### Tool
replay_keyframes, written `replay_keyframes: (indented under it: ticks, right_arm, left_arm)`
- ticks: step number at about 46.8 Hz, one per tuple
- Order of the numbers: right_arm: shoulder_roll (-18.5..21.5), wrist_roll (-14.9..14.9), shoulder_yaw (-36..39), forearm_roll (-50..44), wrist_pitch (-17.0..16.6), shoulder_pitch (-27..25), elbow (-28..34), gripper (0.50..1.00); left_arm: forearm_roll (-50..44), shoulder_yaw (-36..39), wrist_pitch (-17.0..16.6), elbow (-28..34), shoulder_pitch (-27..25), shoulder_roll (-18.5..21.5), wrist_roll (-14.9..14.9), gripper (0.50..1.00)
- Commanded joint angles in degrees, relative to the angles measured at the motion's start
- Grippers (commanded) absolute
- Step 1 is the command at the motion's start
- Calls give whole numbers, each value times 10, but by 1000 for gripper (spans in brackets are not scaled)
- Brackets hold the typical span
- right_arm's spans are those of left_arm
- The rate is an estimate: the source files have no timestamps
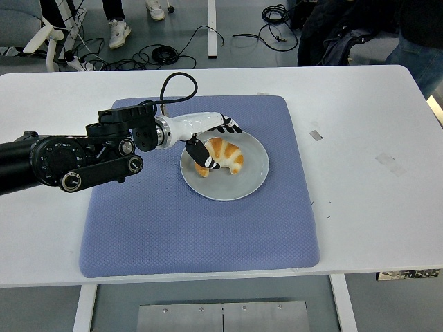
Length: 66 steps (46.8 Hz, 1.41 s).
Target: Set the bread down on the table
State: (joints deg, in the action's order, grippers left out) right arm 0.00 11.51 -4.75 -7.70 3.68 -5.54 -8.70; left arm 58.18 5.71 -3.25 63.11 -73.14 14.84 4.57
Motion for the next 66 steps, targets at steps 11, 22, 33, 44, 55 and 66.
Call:
replay_keyframes:
  ticks: [11,22,33,44,55,66]
  right_arm:
    - [0,0,0,0,0,0,0,1000]
    - [0,0,0,1,0,0,0,1000]
    - [0,0,0,1,0,0,0,1000]
    - [0,0,0,1,0,0,0,1000]
    - [0,0,0,0,0,0,0,1000]
    - [0,0,0,0,0,0,0,1000]
  left_arm:
    - [-3,0,-1,-3,-1,0,1,883]
    - [-7,0,-1,-7,-1,0,1,883]
    - [-9,-2,-1,-7,-1,0,-1,883]
    - [-13,-5,1,-8,-1,0,-9,889]
    - [-21,-3,6,-8,-1,0,-10,855]
    - [-20,-2,15,-8,-1,0,-10,761]
